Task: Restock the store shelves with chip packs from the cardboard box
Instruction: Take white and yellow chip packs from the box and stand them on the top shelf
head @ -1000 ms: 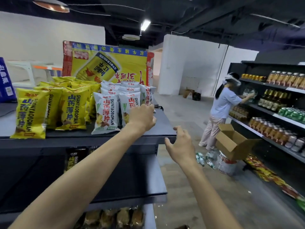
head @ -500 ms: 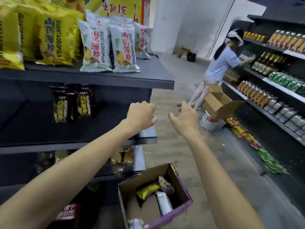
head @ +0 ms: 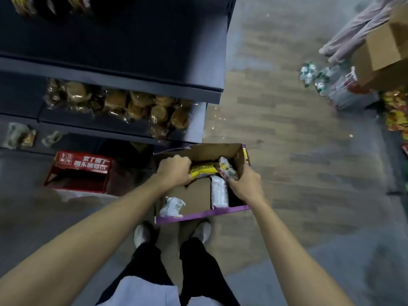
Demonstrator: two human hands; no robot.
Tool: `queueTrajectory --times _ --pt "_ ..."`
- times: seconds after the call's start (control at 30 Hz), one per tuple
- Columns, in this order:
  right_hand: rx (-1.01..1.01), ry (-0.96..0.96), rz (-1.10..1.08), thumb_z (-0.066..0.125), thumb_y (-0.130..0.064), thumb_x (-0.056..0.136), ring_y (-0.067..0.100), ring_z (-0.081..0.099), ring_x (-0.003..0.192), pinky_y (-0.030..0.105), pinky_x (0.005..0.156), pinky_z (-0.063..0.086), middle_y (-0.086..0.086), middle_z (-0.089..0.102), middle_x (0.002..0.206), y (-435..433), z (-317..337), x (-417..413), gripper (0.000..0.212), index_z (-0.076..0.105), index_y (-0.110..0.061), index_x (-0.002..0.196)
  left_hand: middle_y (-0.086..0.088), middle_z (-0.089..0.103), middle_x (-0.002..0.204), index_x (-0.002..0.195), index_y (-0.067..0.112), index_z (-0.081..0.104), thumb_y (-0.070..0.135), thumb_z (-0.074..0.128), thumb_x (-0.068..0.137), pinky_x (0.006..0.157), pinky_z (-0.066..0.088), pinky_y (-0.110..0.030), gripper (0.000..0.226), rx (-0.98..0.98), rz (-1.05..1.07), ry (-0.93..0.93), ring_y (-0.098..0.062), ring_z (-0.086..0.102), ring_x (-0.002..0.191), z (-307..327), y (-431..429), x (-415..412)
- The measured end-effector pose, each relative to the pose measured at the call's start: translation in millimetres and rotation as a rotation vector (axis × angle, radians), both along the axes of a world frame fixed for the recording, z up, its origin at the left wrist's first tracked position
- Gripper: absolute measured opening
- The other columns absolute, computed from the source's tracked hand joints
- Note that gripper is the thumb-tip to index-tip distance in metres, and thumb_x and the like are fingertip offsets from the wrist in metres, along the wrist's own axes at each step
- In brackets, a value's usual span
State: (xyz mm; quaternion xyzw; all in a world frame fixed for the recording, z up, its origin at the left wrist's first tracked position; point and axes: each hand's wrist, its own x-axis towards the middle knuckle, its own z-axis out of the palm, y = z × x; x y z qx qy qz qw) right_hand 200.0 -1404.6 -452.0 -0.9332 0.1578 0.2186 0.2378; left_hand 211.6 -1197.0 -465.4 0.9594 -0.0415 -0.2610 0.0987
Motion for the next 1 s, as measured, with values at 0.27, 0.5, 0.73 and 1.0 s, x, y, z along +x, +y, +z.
queueTrajectory --times 0.27,0.5,0.73,1.0 --pt "-0.043 0.248 0.083 0.065 -0.025 0.083 0.036 0.054 0.112 0.039 0.089 0.046 0.016 0.059 0.12 -42 -106 -12 0.042 0.052 -0.008 0.119 -0.006 0.065 0.107 0.093 0.027 0.056 0.022 0.062 0.08 0.07 0.048 -0.033 0.014 -0.006 0.087 0.306 -0.031 0.062 0.096 -108 7 -34" --pt "-0.037 0.331 0.15 0.064 -0.03 0.088 0.033 0.052 0.117 0.037 0.09 0.044 0.013 0.055 0.128 -40 -169 2 0.056 0.045 -0.015 0.139 -0.007 0.064 0.11 0.102 0.028 0.056 0.028 0.066 0.081 0.077 0.049 -0.036 0.023 -0.024 0.093 0.288 -0.032 0.062 0.099 -170 -1 -22" --pt "-0.046 0.347 0.177 0.064 -0.029 0.089 0.032 0.053 0.114 0.036 0.086 0.045 0.014 0.05 0.129 -38 -220 9 0.058 0.04 -0.017 0.141 -0.012 0.059 0.107 0.117 0.013 0.052 0.024 0.069 0.084 0.074 0.051 -0.041 0.039 -0.065 0.167 0.098 -0.033 0.06 0.096 -221 -37 3" --pt "-0.043 0.443 0.146 0.061 -0.018 0.09 0.033 0.048 0.122 0.037 0.094 0.044 0.014 0.042 0.137 -32 -261 12 0.06 0.035 -0.02 0.144 -0.01 0.052 0.128 0.135 0.015 0.05 0.022 0.063 0.089 0.093 0.046 -0.044 0.048 -0.205 0.003 -0.074 -0.031 0.05 0.117 -297 -49 47"
